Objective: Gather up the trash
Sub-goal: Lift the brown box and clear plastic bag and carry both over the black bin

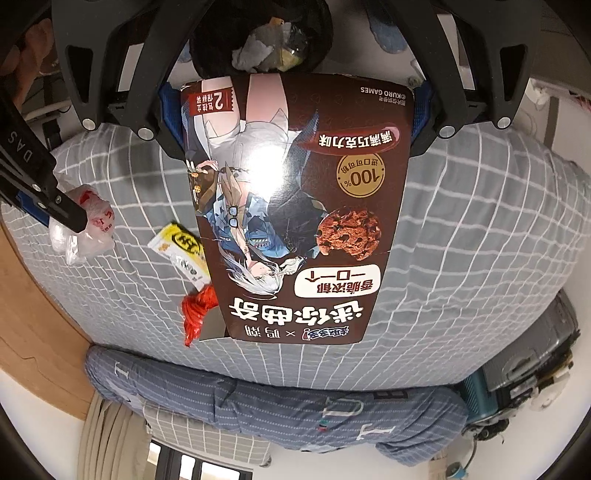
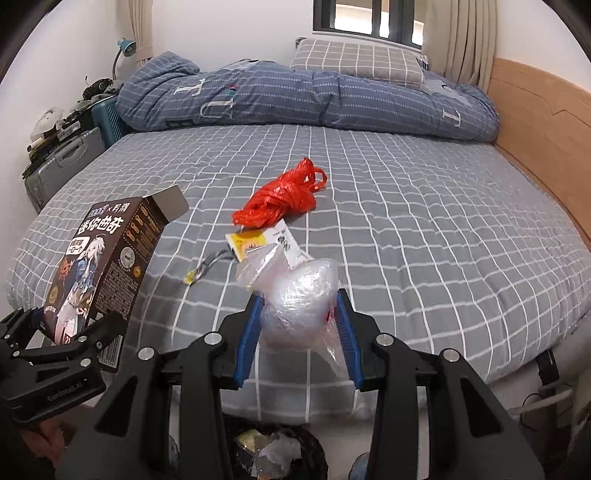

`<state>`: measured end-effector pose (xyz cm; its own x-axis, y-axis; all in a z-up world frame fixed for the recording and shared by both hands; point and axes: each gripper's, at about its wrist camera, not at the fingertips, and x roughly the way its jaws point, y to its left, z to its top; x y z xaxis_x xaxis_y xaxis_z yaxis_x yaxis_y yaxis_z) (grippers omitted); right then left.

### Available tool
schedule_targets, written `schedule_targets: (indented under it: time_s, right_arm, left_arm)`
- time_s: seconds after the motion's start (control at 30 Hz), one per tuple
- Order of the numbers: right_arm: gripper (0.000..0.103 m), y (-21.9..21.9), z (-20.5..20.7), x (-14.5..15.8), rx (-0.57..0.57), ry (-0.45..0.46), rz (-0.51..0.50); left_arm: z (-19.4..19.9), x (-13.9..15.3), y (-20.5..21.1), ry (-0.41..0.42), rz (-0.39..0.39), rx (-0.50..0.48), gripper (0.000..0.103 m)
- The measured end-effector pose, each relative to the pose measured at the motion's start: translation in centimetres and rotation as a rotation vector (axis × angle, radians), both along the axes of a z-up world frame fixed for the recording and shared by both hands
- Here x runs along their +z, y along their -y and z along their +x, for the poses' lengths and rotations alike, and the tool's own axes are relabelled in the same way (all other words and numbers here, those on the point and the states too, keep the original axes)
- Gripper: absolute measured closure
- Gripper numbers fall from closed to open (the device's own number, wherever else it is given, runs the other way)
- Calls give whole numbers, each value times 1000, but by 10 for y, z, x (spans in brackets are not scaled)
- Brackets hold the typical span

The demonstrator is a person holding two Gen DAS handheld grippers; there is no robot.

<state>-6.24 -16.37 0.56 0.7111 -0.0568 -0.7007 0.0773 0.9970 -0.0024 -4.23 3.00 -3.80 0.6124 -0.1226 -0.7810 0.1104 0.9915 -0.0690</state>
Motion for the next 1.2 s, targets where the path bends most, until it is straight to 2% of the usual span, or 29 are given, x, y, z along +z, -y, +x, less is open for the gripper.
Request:
schedule_targets:
  time_s: [0.23, 0.53, 0.7, 0.9, 1.2]
  right_arm:
    - [65, -9, -29, -9, 6, -34, 15]
    - [65, -18, -61, -7, 28, -28, 21]
    - [65, -22, -76, -10, 47, -42, 27]
    - [64, -27, -94, -25, 66, -85, 18]
    - [64, -31, -121, -54, 72, -179, 49]
  left_arm:
    - [-29, -1, -1, -7, 7, -4, 15]
    - [-65, -8, -5, -38, 29, -1, 15]
    - [-83, -11, -8, -61, 15, -9, 15]
    - [-104, -14, -11, -83, 19, -11, 15]
    - [-134, -33, -8, -137, 39, -21, 15]
